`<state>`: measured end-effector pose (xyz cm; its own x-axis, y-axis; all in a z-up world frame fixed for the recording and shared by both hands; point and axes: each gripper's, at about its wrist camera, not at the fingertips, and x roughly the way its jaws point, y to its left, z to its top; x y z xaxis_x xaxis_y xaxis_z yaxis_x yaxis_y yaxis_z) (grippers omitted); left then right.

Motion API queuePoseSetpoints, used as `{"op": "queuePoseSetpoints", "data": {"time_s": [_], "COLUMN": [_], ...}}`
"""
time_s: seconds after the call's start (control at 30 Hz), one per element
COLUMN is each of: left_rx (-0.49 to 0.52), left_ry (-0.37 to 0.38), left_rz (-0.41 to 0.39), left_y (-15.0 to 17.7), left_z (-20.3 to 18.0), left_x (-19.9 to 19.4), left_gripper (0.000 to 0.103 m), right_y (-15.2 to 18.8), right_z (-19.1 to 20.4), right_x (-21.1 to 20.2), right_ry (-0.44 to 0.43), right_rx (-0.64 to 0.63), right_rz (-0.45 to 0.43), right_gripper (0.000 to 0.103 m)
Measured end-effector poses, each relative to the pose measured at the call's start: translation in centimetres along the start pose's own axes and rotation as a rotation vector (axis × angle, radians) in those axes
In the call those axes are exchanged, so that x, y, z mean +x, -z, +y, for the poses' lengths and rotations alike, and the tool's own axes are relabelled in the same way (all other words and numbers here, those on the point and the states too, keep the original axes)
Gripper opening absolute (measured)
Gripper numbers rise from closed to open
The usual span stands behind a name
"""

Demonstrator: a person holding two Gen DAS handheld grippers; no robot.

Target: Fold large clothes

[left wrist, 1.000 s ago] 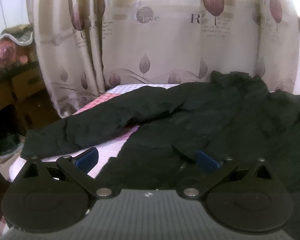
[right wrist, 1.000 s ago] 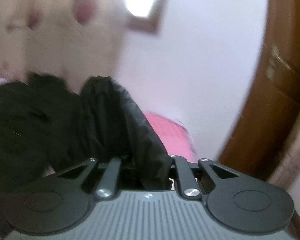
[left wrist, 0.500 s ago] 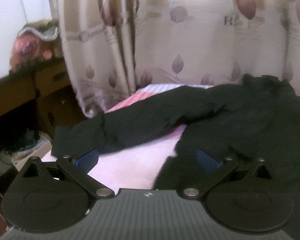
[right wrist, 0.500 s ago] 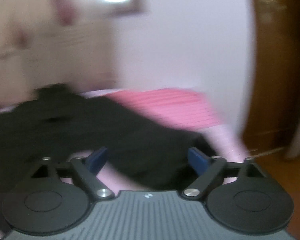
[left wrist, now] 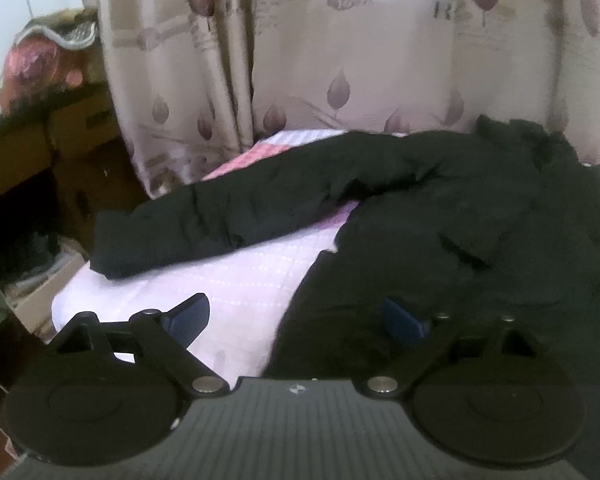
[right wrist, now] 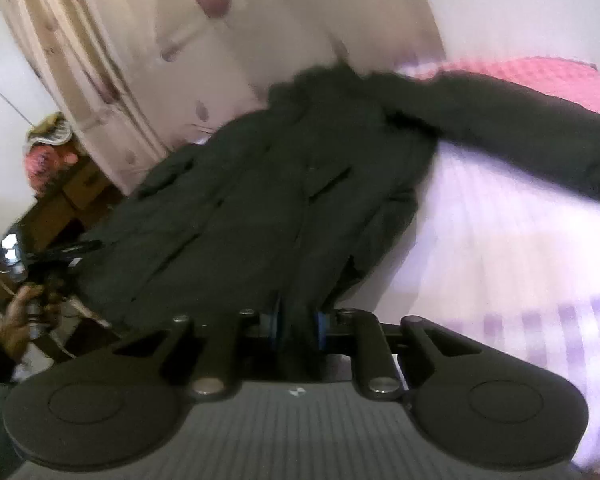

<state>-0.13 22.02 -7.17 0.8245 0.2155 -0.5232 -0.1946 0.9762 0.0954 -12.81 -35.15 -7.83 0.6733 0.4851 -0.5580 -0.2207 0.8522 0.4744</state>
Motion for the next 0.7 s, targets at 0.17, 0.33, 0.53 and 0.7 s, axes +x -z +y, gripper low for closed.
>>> {"op": "queuePoseSetpoints", "data": {"time_s": [0.17,0.33,0.53,0.7], "left_rx": [0.010,-0.021,0.071,0.153], "left_ry": [0.044,0.135,0.186,0.112], "left_rz": [-0.048,-0.161,-0.268,-0.330], "left_y": [-1.4,-3.7,-5.8,-5.9], "left_z": [-1.7,-4.9,-10.6,-11.9], "left_x": [-1.7,-4.2,-1.8,3.9], "left_gripper": [0.096,0.103,0.103,0.103], "right_y": [1.2,-1.0,-2.0,-2.9], "right_z": [-2.7,-6.4,-12.9,-16.8], "right_x": [-0.4,-3.7,-5.7,-4.3], "right_ry": [0.015,0.001,0.112,0.166], "right_rx": [0.118,0.383,0.586,0.758], "right_rz": [0.031,-0.225,-0.332,-0.392], "right_gripper": [0.020,0.092,0.091,0.090]}}
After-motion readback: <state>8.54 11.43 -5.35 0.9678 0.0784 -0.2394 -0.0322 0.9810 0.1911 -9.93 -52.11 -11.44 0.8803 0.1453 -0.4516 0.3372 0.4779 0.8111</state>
